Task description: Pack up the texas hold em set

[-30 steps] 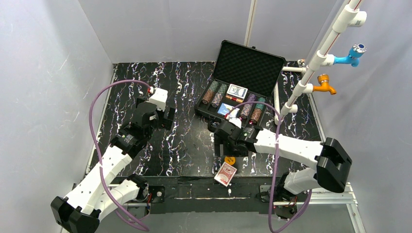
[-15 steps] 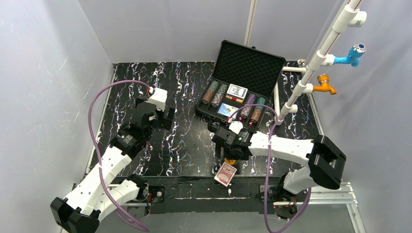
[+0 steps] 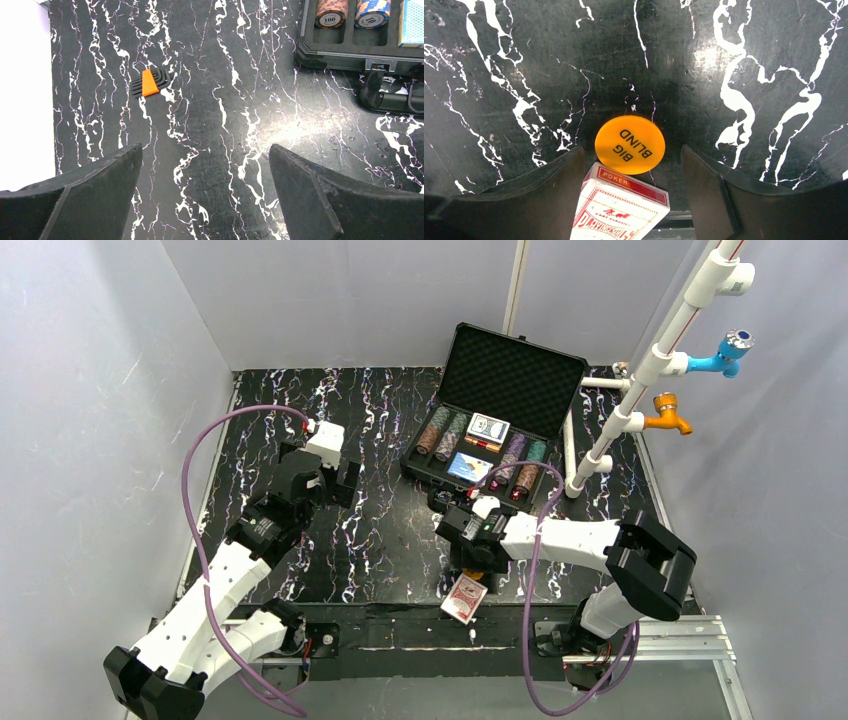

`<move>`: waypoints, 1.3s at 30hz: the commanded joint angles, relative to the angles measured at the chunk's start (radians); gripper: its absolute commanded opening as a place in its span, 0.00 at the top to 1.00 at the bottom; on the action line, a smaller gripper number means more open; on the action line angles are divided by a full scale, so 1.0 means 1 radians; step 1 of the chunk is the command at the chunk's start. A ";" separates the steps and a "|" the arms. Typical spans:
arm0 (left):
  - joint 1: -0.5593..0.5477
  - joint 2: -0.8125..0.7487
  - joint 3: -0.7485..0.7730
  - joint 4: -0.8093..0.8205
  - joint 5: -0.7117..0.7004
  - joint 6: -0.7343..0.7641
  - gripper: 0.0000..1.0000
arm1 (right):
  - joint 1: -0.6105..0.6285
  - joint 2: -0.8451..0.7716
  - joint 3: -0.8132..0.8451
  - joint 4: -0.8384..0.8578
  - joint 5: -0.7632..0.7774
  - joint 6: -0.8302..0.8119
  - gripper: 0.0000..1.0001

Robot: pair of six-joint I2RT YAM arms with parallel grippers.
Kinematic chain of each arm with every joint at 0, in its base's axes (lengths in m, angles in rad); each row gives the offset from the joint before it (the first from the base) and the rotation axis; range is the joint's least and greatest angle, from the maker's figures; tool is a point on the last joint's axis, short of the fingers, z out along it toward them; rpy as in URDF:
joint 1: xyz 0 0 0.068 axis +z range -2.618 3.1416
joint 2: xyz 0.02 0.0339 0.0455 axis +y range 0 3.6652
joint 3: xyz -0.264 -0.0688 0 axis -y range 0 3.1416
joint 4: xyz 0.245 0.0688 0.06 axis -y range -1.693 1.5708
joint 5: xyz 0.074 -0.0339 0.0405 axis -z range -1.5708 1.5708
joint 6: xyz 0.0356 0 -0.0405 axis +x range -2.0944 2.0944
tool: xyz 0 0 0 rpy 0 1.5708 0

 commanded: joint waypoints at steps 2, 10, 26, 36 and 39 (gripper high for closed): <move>-0.003 -0.012 0.019 -0.004 -0.021 0.004 0.02 | -0.035 0.001 -0.039 0.069 -0.029 -0.015 0.27; -0.003 -0.007 0.019 -0.005 -0.024 0.008 0.02 | -0.044 0.053 -0.024 0.065 -0.075 -0.054 0.31; -0.003 -0.014 0.018 -0.005 -0.029 0.011 0.02 | -0.042 0.167 0.021 0.042 -0.129 -0.123 0.42; -0.003 -0.019 0.018 -0.004 -0.030 0.013 0.02 | -0.042 0.176 0.048 0.077 -0.134 -0.167 0.56; -0.004 -0.019 0.018 -0.004 -0.030 0.013 0.02 | -0.042 0.174 0.066 0.090 -0.121 -0.181 0.57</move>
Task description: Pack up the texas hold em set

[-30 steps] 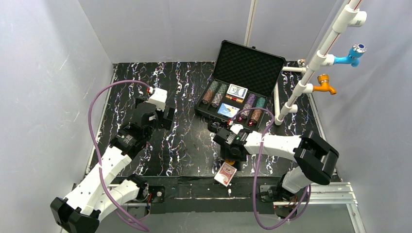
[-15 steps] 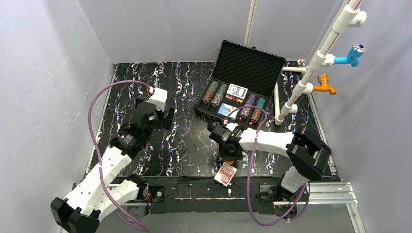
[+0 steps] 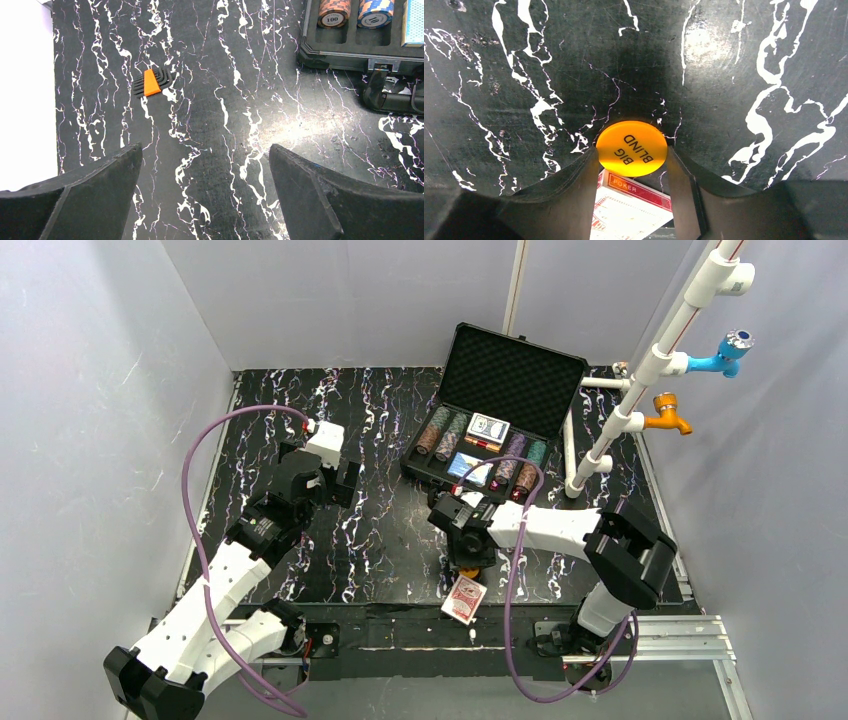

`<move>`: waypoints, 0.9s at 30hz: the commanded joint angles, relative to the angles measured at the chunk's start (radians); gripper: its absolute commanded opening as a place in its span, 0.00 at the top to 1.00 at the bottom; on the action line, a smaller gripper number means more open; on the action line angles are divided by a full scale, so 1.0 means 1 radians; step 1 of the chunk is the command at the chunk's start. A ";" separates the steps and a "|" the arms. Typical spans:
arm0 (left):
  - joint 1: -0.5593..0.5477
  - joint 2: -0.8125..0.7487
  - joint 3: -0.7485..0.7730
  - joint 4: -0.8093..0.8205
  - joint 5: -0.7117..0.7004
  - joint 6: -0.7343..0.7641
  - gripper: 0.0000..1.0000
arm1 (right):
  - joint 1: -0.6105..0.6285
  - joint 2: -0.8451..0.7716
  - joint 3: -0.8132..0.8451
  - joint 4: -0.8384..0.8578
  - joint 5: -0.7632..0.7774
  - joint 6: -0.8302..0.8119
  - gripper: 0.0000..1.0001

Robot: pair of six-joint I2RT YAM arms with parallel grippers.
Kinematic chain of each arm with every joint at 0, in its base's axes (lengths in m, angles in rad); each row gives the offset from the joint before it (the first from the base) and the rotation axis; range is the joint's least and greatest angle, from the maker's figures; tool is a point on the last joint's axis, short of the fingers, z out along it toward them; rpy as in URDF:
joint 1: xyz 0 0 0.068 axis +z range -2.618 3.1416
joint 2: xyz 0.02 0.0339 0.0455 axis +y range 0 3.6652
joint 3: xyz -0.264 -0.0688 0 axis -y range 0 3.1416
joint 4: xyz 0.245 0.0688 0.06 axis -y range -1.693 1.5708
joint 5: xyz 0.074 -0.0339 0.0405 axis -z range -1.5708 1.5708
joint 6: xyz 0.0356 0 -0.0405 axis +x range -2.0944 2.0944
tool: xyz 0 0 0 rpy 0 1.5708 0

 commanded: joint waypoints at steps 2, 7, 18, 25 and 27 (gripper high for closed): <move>-0.003 -0.020 0.017 -0.004 -0.025 0.009 0.02 | 0.005 0.068 0.000 0.092 -0.004 -0.025 0.57; -0.004 -0.024 0.015 -0.001 -0.025 0.010 0.02 | 0.005 0.062 0.027 0.101 0.022 -0.059 0.58; -0.003 -0.004 0.015 -0.002 -0.019 0.010 0.02 | 0.005 0.005 0.039 0.147 0.057 -0.112 0.59; -0.003 0.007 0.015 -0.004 -0.021 0.011 0.02 | 0.005 0.001 0.073 0.139 0.068 -0.142 0.59; -0.004 0.009 0.015 -0.003 -0.022 0.011 0.02 | 0.005 -0.002 0.077 0.139 0.068 -0.145 0.60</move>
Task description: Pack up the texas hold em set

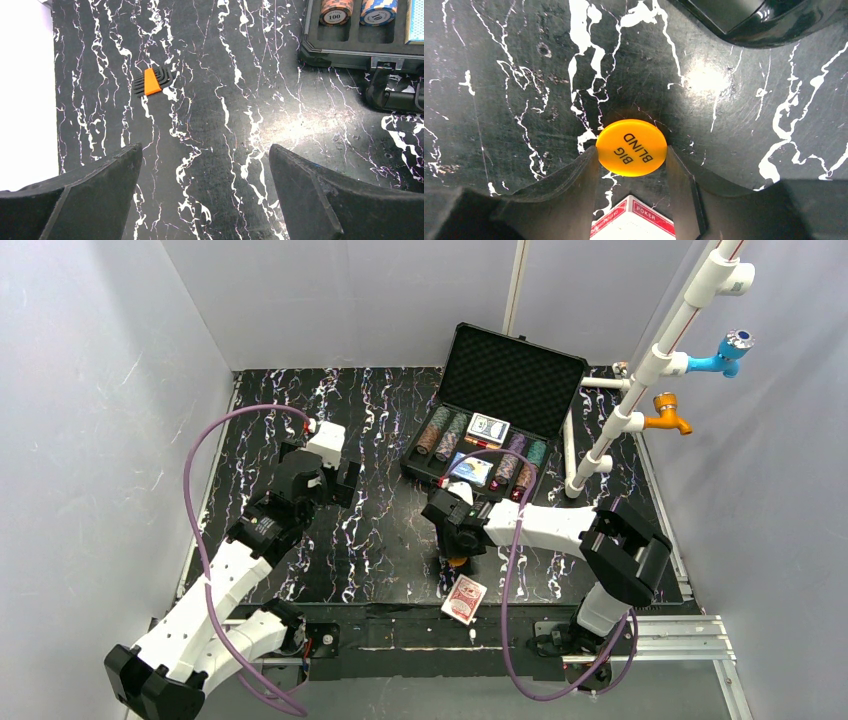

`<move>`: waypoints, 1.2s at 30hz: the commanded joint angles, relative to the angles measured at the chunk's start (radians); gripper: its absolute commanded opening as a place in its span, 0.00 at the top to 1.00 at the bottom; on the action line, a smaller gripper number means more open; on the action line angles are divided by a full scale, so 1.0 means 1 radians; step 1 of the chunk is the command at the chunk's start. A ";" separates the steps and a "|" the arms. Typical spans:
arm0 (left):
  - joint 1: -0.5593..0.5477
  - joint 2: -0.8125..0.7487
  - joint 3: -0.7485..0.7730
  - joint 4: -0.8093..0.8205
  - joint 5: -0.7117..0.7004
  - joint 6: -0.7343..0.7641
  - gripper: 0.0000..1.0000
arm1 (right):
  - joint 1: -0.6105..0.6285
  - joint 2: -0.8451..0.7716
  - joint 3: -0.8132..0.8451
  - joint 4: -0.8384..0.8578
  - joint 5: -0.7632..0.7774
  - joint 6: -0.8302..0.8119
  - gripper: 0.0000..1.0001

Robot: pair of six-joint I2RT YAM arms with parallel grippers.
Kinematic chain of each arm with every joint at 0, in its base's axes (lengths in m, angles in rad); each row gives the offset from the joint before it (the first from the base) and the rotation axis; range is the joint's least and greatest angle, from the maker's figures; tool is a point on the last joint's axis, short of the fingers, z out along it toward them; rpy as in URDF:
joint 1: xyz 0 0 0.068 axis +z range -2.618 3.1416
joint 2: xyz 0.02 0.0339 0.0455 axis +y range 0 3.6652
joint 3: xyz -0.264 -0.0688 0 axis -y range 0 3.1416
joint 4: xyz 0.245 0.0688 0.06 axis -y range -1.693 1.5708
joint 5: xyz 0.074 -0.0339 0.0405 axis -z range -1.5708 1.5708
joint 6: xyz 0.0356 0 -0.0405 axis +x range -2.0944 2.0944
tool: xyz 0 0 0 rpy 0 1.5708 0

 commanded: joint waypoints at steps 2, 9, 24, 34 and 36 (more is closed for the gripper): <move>-0.003 0.003 0.015 -0.004 -0.019 0.007 0.02 | 0.003 -0.025 0.052 0.019 0.026 -0.026 0.60; -0.003 0.005 0.015 -0.004 -0.019 0.007 0.02 | 0.003 -0.033 0.072 0.018 0.027 -0.036 0.60; -0.004 0.000 0.015 -0.004 -0.021 0.009 0.02 | 0.003 -0.056 0.129 -0.007 0.027 -0.045 0.60; -0.003 0.001 0.015 -0.003 -0.021 0.008 0.02 | 0.002 -0.066 0.190 -0.033 0.051 -0.072 0.60; -0.004 -0.002 0.015 -0.003 -0.021 0.008 0.02 | 0.000 -0.063 0.216 -0.047 0.054 -0.085 0.60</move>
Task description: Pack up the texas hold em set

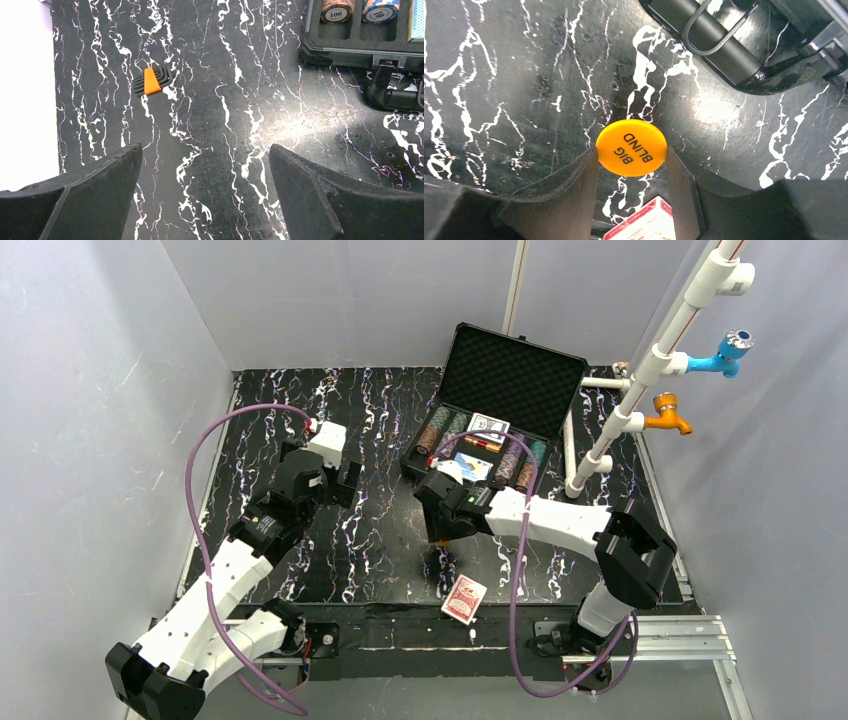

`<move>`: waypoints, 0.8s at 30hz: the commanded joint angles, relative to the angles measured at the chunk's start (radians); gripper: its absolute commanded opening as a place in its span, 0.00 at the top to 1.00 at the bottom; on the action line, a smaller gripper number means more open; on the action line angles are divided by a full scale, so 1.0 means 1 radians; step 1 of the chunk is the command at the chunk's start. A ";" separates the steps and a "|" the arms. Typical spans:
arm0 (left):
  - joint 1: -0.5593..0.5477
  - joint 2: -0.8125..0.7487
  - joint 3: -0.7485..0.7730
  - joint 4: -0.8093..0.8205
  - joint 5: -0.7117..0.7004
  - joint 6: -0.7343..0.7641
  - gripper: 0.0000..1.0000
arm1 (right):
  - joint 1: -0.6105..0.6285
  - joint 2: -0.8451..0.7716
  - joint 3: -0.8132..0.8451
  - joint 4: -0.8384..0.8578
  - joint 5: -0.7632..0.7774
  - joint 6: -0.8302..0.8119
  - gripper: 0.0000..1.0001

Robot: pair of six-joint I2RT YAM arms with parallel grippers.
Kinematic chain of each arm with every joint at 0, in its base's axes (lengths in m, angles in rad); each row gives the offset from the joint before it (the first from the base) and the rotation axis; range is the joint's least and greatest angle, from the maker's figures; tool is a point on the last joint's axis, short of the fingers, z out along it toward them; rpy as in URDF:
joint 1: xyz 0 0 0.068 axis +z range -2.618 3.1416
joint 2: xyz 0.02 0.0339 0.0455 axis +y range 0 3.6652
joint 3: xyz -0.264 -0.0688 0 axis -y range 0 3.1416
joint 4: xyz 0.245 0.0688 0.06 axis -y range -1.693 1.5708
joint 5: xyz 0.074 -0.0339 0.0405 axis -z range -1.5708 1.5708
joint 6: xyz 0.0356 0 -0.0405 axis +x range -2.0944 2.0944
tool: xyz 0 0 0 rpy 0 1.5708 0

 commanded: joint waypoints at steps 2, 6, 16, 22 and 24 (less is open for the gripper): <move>-0.003 -0.011 0.015 -0.004 -0.020 0.005 0.02 | -0.004 -0.035 0.106 -0.040 0.038 -0.043 0.59; -0.003 -0.012 0.015 -0.003 -0.020 0.006 0.02 | -0.025 -0.024 0.140 -0.054 0.034 -0.066 0.59; -0.003 -0.014 0.014 -0.004 -0.020 0.005 0.02 | -0.123 0.045 0.267 -0.123 -0.002 -0.153 0.59; -0.003 -0.016 0.014 -0.003 -0.020 0.005 0.02 | -0.201 0.103 0.351 -0.166 -0.014 -0.196 0.59; -0.003 -0.015 0.014 -0.002 -0.020 0.006 0.02 | -0.220 0.127 0.379 -0.180 -0.016 -0.208 0.59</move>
